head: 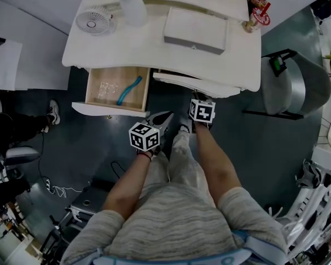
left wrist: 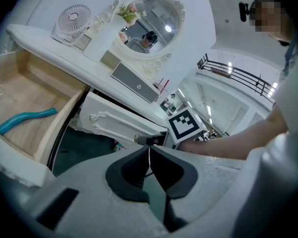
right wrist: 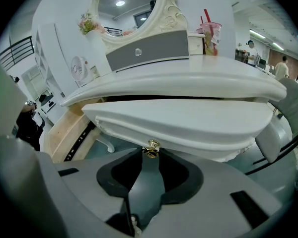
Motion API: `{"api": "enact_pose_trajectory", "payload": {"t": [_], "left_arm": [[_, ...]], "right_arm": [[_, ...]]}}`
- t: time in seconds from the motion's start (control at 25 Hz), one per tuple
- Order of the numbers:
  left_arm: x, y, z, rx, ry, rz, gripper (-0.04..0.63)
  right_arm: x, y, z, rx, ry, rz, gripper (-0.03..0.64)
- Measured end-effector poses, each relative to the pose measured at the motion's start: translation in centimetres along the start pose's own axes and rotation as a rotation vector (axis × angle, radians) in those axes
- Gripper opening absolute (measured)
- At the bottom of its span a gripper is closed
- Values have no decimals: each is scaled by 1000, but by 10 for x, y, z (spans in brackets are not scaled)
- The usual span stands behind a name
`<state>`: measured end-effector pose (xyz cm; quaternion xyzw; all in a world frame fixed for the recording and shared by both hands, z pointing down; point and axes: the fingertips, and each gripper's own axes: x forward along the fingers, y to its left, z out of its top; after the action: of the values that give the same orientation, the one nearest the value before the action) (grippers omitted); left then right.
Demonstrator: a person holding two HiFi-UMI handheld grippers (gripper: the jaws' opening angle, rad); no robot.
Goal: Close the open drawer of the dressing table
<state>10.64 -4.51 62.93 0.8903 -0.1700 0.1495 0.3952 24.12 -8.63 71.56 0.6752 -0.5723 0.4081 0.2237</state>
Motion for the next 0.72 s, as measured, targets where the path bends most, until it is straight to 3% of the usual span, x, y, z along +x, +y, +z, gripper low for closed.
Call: {"api": "enact_pose_trajectory", "payload": {"t": [0.72], "left_arm": [[-2,8,0,-19,-7,23,17]], "right_arm": [[16,-8,26,9,-38,-6,103]]}}
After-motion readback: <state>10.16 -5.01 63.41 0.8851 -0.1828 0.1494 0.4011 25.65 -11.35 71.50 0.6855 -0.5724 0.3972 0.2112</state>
